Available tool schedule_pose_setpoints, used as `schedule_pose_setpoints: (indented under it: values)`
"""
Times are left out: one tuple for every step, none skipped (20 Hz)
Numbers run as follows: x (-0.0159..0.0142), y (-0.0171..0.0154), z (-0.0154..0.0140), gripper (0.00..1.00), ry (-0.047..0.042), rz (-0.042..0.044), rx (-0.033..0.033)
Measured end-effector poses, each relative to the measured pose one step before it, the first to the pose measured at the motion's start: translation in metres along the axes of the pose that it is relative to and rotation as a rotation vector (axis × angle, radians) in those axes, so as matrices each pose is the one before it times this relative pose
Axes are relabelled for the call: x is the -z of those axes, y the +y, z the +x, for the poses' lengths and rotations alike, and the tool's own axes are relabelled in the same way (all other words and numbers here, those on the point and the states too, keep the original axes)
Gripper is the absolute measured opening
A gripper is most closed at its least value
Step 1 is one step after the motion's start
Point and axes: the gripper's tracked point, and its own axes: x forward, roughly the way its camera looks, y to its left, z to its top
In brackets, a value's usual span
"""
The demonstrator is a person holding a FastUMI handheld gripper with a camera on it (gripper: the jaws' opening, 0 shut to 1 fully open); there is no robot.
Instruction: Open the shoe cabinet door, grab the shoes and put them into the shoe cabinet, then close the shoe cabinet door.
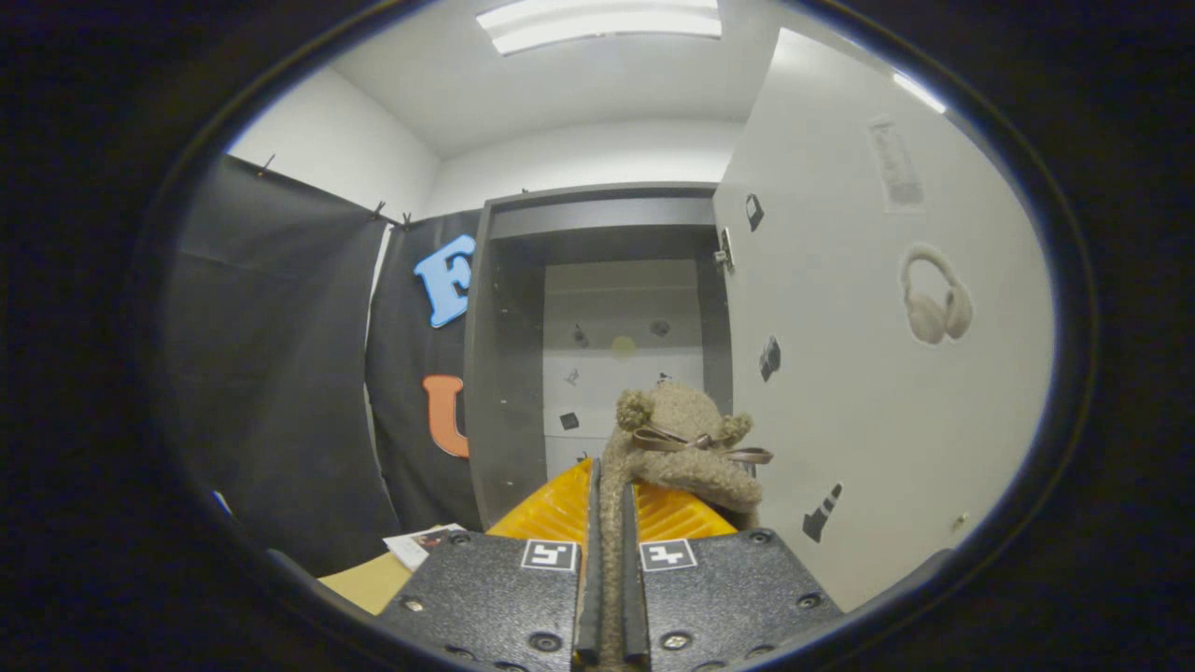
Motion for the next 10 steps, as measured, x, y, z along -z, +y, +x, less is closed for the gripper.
schedule_pose_setpoints:
  values:
    - [-0.00336, -0.00066, 0.01063, 0.11, 0.00882, -0.00382, 0.01563]
    - [-0.00076, -0.00258, 0.01353, 0.11, 0.01072, -0.01576, 0.02152]
    - [0.00544, -0.0009, 0.00927, 0.11, 0.02372, -0.0289, 0.01657]
    - [0.00451, 0.00179, 0.00986, 0.11, 0.02557, -0.01222, 0.00726]
    - [0.0065, 0.00344, 0.00915, 0.11, 0.03035, -0.00515, 0.00428]
    - [0.0056, 0.00194, 0.01, 0.11, 0.02994, 0.00693, 0.00216]
    - [0.00656, 0.00082, 0.01074, 0.11, 0.03041, 0.01276, -0.00036]
    - [0.00751, 0.00076, 0.01027, 0.11, 0.02913, 0.00736, 0.00229]
    - [0.00803, -0.00036, 0.01241, 0.11, 0.02271, -0.00159, 0.00742]
    - [0.00673, -0.00181, 0.01099, 0.11, 0.01692, -0.01131, 0.00767]
